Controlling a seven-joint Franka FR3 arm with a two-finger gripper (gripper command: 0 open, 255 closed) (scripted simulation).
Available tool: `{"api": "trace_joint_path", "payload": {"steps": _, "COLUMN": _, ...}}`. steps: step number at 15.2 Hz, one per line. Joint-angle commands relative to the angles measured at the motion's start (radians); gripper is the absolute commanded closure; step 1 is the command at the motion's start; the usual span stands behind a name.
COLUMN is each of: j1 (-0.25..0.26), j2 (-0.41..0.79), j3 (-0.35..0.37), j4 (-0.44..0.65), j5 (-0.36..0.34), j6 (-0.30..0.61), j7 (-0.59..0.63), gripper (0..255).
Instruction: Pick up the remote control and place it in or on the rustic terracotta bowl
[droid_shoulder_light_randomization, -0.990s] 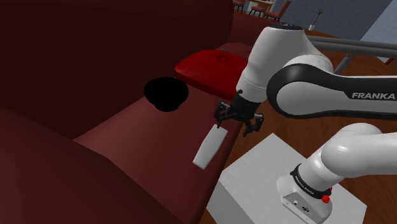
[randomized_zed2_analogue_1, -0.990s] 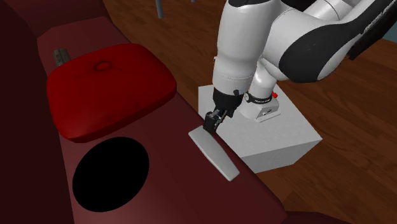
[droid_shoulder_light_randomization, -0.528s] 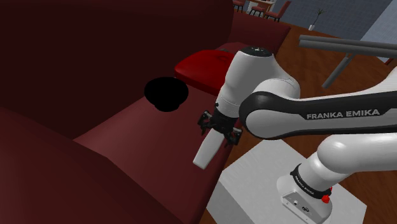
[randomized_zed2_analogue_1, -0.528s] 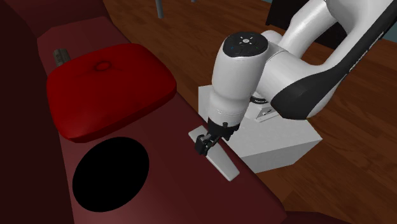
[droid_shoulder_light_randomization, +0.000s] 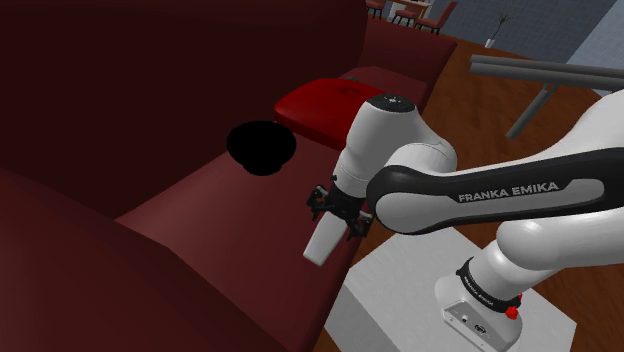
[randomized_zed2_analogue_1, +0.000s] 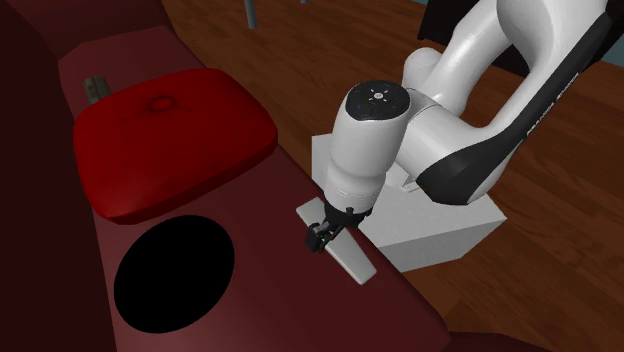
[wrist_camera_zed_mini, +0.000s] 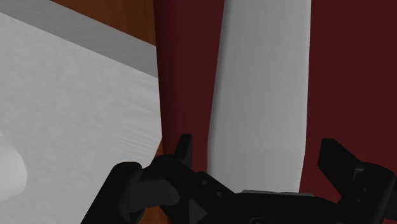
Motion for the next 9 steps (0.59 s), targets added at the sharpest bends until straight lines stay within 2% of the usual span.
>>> {"api": "trace_joint_path", "payload": {"steps": 1, "j1": -0.002, "j2": 0.002, "j3": 0.003, "j4": 0.000, "j5": 0.000, "j6": 0.003, "j7": 0.001, "gripper": 0}}
{"api": "trace_joint_path", "payload": {"steps": 5, "j1": -0.002, "j2": 0.002, "j3": 0.002, "j4": 0.000, "j5": 0.000, "j6": 0.003, "j7": 0.001, "gripper": 0}}
{"api": "trace_joint_path", "payload": {"steps": 6, "j1": -0.002, "j2": 0.002, "j3": 0.002, "j4": 0.000, "j5": 0.000, "j6": 0.003, "j7": 0.001, "gripper": 255}}
{"api": "trace_joint_path", "payload": {"steps": 9, "j1": -0.001, "j2": 0.002, "j3": 0.002, "j4": 0.000, "j5": 0.000, "j6": 0.003, "j7": 0.001, "gripper": 255}}
